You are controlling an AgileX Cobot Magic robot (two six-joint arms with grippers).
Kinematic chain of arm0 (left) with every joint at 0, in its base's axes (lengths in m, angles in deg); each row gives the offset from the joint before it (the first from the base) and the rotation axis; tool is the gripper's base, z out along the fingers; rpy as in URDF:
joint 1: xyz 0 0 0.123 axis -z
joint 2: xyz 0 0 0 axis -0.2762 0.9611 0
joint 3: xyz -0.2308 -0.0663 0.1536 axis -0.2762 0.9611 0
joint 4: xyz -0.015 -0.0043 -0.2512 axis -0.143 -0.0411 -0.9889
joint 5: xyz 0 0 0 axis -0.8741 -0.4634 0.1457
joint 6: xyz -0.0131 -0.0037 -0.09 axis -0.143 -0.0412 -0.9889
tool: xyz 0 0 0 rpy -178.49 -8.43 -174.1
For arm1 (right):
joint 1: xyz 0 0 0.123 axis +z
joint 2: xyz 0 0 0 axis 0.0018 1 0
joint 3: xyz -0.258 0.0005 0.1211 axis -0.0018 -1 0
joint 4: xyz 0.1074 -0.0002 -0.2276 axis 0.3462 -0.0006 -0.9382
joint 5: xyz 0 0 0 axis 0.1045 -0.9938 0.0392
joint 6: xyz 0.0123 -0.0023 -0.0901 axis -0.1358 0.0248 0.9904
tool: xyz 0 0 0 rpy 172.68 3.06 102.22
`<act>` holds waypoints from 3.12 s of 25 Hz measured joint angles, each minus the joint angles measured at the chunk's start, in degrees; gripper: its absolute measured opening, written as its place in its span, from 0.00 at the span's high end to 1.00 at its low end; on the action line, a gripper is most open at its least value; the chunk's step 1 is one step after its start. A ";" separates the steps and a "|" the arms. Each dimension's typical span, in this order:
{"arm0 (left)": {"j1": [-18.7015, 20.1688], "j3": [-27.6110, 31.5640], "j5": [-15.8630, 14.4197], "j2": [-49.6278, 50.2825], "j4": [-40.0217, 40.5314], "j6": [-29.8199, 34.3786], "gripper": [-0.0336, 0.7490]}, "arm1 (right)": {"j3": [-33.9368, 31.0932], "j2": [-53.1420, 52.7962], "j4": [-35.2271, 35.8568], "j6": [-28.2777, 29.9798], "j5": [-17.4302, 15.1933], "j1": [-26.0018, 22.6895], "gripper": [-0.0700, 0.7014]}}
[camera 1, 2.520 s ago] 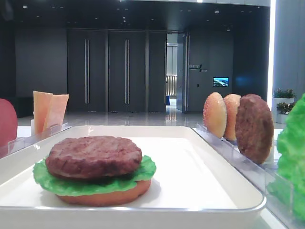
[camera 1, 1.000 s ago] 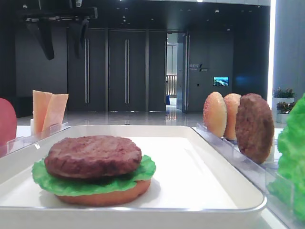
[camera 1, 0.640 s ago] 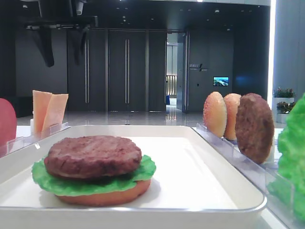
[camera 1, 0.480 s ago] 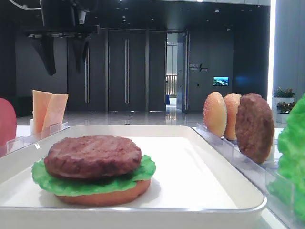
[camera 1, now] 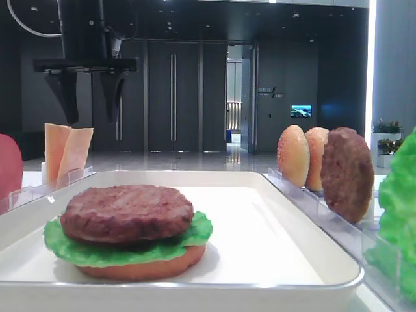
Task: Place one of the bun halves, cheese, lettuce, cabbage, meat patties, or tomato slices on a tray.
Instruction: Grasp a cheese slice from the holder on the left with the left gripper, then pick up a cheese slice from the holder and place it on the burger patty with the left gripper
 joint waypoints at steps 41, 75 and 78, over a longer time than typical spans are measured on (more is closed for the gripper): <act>0.00 0.00 0.11 3.07 1.60 2.78 0.93 | 0.00 0.00 0.00 0.00 0.00 0.00 0.28; 0.00 16.49 0.05 -17.77 -10.51 5.27 0.93 | 0.00 0.00 0.00 0.00 0.00 0.00 0.28; 0.00 19.72 0.05 -20.03 -12.33 6.17 0.93 | 0.00 0.00 0.00 0.00 0.00 0.00 0.28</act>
